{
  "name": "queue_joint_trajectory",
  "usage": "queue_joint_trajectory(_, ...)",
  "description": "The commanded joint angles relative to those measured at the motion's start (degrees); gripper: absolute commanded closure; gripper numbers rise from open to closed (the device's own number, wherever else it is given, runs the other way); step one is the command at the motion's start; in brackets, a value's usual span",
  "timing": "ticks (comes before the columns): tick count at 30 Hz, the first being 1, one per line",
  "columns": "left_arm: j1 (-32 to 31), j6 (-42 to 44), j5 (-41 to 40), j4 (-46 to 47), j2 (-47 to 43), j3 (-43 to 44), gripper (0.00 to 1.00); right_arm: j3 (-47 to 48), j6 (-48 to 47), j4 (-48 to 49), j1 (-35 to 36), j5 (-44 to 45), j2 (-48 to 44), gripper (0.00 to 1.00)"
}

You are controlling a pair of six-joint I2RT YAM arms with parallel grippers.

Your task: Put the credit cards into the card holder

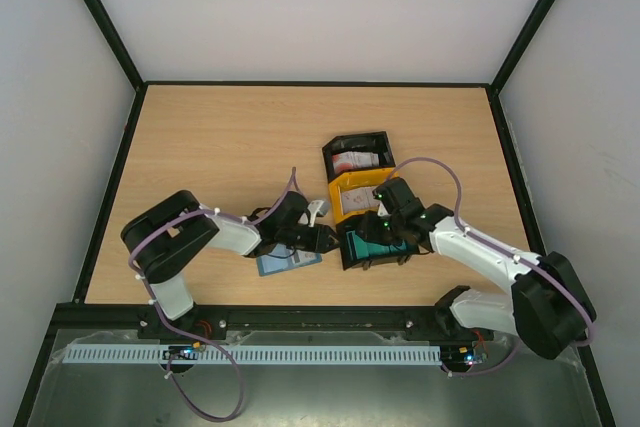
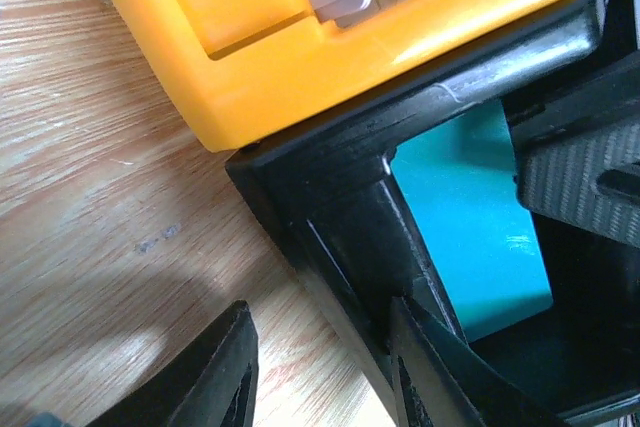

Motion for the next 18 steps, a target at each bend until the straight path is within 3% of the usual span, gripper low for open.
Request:
queue_joint_trajectory(1,-1.39,1.07,-1.12,0.75,2.23,1.56,0.63,-1.22,1.33,2.80,0.75,-5.49,-0.81,0.81)
queue_joint_trajectory(18,-1.58,0.89,-1.21,1.15,2.71,1.63,0.65,0.72,-2.02,0.42,0.75,-1.18,4.23,0.77)
